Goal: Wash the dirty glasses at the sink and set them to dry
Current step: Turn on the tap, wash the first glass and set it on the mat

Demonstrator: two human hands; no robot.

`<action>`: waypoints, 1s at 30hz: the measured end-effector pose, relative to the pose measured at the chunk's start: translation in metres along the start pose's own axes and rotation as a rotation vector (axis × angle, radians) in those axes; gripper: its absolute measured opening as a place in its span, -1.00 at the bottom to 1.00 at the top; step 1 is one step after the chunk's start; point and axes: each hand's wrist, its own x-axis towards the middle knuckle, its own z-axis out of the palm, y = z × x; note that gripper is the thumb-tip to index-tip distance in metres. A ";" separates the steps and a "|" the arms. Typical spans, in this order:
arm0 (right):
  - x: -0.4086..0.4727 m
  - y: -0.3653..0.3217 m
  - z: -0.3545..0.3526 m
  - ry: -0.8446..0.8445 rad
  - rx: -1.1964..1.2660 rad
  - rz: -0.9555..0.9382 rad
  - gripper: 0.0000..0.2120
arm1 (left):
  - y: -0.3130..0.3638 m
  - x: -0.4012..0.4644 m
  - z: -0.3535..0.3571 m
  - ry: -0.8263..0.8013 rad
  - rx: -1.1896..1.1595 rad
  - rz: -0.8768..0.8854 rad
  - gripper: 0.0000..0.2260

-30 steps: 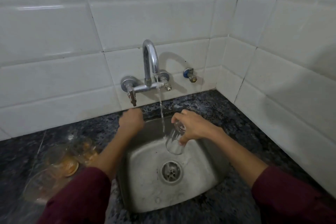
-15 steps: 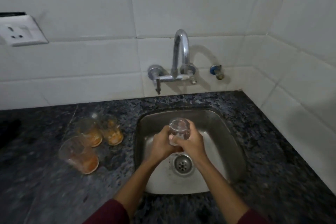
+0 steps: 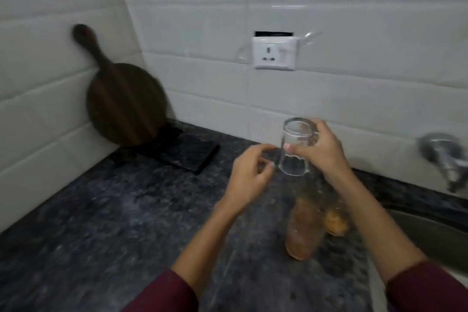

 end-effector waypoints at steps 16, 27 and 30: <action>0.119 -0.027 0.362 -0.450 -0.109 -0.025 -0.27 | -0.242 -0.037 -0.160 -0.474 0.705 -0.742 -0.23; 0.123 -0.015 0.370 -0.557 -0.229 -0.040 -0.16 | -0.262 -0.037 -0.158 -0.570 0.706 -0.769 -0.17; 0.118 -0.027 0.353 -0.615 -0.206 -0.015 -0.08 | -0.251 -0.033 -0.156 -0.552 0.681 -0.778 -0.17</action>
